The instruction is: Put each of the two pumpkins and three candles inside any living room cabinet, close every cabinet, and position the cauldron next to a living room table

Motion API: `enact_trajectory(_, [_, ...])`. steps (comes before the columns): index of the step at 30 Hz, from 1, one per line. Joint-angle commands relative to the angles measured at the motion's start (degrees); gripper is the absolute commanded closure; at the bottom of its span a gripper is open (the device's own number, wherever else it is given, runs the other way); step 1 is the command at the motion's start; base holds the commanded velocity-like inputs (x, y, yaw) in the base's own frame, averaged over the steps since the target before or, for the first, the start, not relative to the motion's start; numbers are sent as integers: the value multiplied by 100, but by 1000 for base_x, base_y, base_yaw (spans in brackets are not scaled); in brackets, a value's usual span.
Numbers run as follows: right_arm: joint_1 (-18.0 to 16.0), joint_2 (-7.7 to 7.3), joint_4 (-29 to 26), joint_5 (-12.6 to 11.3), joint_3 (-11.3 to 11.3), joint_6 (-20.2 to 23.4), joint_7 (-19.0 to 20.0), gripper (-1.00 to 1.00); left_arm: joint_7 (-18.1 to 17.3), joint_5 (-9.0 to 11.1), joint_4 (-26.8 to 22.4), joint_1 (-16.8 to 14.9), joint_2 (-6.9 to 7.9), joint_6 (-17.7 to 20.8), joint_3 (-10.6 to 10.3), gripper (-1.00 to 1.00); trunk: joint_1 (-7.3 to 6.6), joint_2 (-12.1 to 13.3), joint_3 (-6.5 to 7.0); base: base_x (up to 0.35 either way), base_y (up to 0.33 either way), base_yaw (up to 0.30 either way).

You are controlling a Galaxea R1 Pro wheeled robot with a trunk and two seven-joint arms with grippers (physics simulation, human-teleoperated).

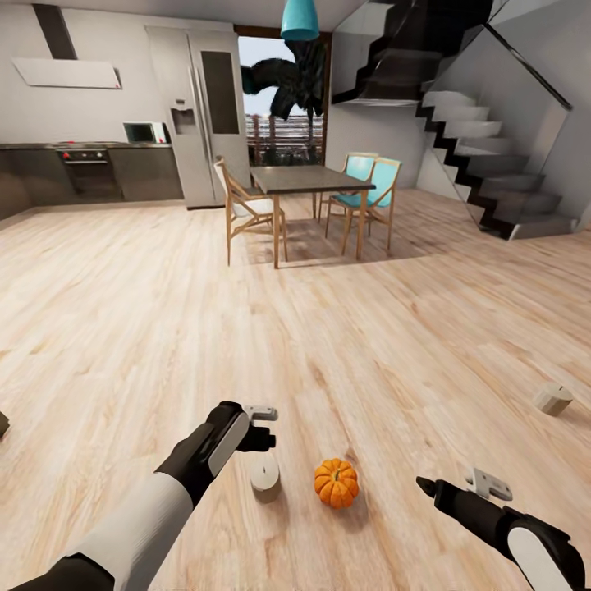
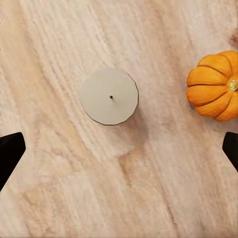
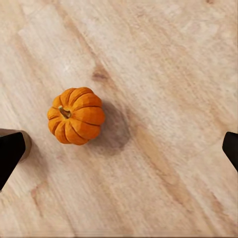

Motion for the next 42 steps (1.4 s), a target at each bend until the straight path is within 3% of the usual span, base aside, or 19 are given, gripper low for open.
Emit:
enact_trajectory(1, [-1,-2,-9,-61,2,12,-55,-100,96,61,-6,-3,4,5,-15,-100,1,-4,-28,0,0,0])
enact_trajectory(9, [3,-2,11,-61,2,12,-56,-100,714,80,-4,-1,-6,-211,-15,-100,22,-15,-205,0,0,0])
enact_trajectory(13, [4,-2,23,-61,2,16,-56,-100,815,95,-6,-1,-12,-242,-15,-100,24,-16,-228,0,0,0])
enact_trajectory(42, [-5,-2,52,-62,2,19,-56,-100,845,113,-10,-3,-29,-305,-15,-100,27,-17,-250,94,0,0])
